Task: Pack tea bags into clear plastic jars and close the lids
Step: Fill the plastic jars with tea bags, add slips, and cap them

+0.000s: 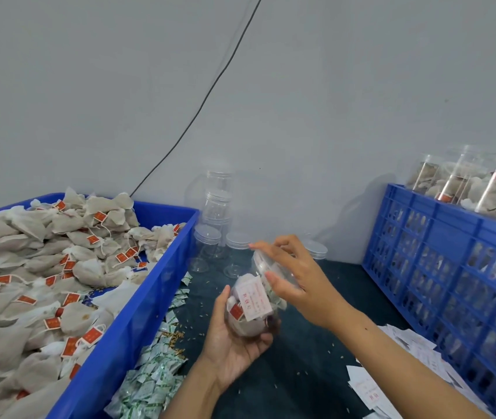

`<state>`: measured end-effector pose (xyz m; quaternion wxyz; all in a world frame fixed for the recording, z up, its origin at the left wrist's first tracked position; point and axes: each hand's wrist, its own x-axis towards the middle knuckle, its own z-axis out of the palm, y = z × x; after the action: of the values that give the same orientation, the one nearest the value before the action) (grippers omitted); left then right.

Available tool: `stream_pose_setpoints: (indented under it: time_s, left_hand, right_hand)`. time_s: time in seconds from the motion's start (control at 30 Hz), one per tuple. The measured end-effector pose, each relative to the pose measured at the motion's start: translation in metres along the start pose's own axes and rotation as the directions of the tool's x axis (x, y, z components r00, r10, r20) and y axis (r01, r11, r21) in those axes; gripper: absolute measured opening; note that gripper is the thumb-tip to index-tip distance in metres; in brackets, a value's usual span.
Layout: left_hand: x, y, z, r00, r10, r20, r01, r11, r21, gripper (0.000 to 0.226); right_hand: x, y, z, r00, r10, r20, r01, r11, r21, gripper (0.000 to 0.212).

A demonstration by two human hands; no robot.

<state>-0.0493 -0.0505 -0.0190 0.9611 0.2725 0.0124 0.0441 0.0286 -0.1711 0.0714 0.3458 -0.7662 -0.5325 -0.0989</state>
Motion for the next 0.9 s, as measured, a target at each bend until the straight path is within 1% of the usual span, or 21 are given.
stream_pose_setpoints:
  time_s: [0.03, 0.07, 0.1, 0.13, 0.17, 0.2, 0.23, 0.3, 0.33, 0.37, 0.43, 0.47, 0.5, 0.57, 0.6, 0.63, 0.7, 0.73, 0.8, 0.9]
  left_hand:
    - [0.002, -0.001, -0.002, 0.995, 0.095, -0.033, -0.092, 0.993, 0.076, 0.054]
    - [0.004, -0.001, -0.004, 0.976, 0.210, -0.062, -0.199, 0.968, 0.155, 0.049]
    - [0.004, -0.001, -0.004, 0.948, 0.310, -0.076, -0.287, 0.932, 0.222, 0.046]
    - [0.004, -0.001, -0.004, 0.926, 0.364, -0.094, -0.329, 0.906, 0.268, 0.050]
    - [0.003, 0.000, -0.003, 0.921, 0.375, -0.109, -0.335, 0.902, 0.273, 0.054]
    - [0.001, 0.001, -0.002, 0.926, 0.358, -0.120, -0.319, 0.913, 0.255, 0.056]
    - [0.001, 0.002, -0.002, 0.938, 0.324, -0.126, -0.291, 0.930, 0.224, 0.054]
    - [0.000, 0.003, -0.001, 0.955, 0.263, -0.135, -0.236, 0.954, 0.185, 0.049]
    - [-0.001, 0.002, -0.001, 0.955, 0.260, -0.142, -0.230, 0.953, 0.195, 0.050]
    - [-0.001, 0.001, -0.001, 0.952, 0.268, -0.147, -0.232, 0.948, 0.219, 0.053]
    - [-0.001, 0.000, -0.002, 0.941, 0.300, -0.158, -0.258, 0.935, 0.244, 0.060]
    - [-0.001, 0.002, -0.002, 0.934, 0.323, -0.155, -0.282, 0.930, 0.237, 0.061]
    - [-0.002, 0.003, -0.002, 0.933, 0.332, -0.139, -0.298, 0.930, 0.217, 0.057]
    - [-0.003, 0.004, -0.001, 0.953, 0.288, -0.090, -0.274, 0.951, 0.143, 0.049]
    - [-0.004, 0.003, 0.000, 0.968, 0.243, -0.058, -0.238, 0.968, 0.084, 0.048]
    - [-0.004, 0.002, 0.001, 0.978, 0.207, -0.027, -0.206, 0.978, 0.028, 0.049]
    - [-0.003, -0.003, 0.000, 0.986, 0.164, -0.001, -0.164, 0.986, -0.027, 0.051]
    - [-0.004, -0.004, 0.000, 0.987, 0.163, -0.004, -0.163, 0.987, -0.014, 0.053]
    - [-0.004, -0.004, 0.001, 0.981, 0.193, -0.017, -0.192, 0.980, 0.044, 0.054]
    - [-0.004, -0.002, 0.009, 0.969, 0.241, -0.052, -0.236, 0.967, 0.091, 0.047]
  right_hand:
    - [-0.001, 0.001, 0.004, 0.994, 0.099, -0.043, -0.097, 0.994, 0.053, 0.027]
    - [-0.001, 0.003, 0.009, 0.973, 0.217, -0.075, -0.207, 0.970, 0.123, 0.020]
    - [0.002, 0.004, 0.013, 0.939, 0.336, -0.065, -0.321, 0.931, 0.176, 0.022]
    - [0.009, 0.003, 0.017, 0.901, 0.434, -0.003, -0.426, 0.885, 0.185, 0.026]
    - [0.009, 0.004, 0.017, 0.871, 0.484, 0.087, -0.491, 0.853, 0.179, 0.029]
    - [0.010, 0.004, 0.014, 0.869, 0.472, 0.148, -0.491, 0.859, 0.144, 0.033]
    - [0.013, 0.003, 0.010, 0.880, 0.442, 0.171, -0.464, 0.877, 0.123, 0.039]
    - [0.011, -0.001, 0.001, 0.938, 0.268, 0.219, -0.309, 0.934, 0.179, 0.048]
    - [0.006, -0.004, -0.002, 0.952, 0.204, 0.228, -0.247, 0.952, 0.181, 0.049]
    - [0.003, -0.005, -0.005, 0.950, 0.219, 0.224, -0.257, 0.953, 0.159, 0.049]
    - [0.002, -0.004, -0.010, 0.906, 0.345, 0.245, -0.375, 0.923, 0.083, 0.053]
    - [0.006, -0.005, -0.012, 0.895, 0.358, 0.266, -0.385, 0.921, 0.056, 0.055]
    - [0.006, -0.007, -0.013, 0.903, 0.335, 0.269, -0.366, 0.928, 0.071, 0.056]
    - [0.006, -0.013, -0.014, 0.947, 0.235, 0.218, -0.263, 0.958, 0.112, 0.061]
    - [0.004, -0.015, -0.012, 0.965, 0.197, 0.175, -0.217, 0.970, 0.105, 0.062]
    - [0.002, -0.017, -0.009, 0.977, 0.178, 0.120, -0.190, 0.977, 0.098, 0.059]
    - [0.000, -0.020, -0.002, 0.974, 0.225, 0.007, -0.223, 0.962, 0.160, 0.044]
    - [-0.001, -0.021, 0.001, 0.964, 0.263, -0.039, -0.248, 0.943, 0.220, 0.040]
    - [-0.003, -0.022, 0.003, 0.945, 0.318, -0.082, -0.276, 0.905, 0.325, 0.037]
    - [-0.006, -0.031, -0.004, 0.928, 0.351, -0.121, -0.284, 0.881, 0.378, 0.033]
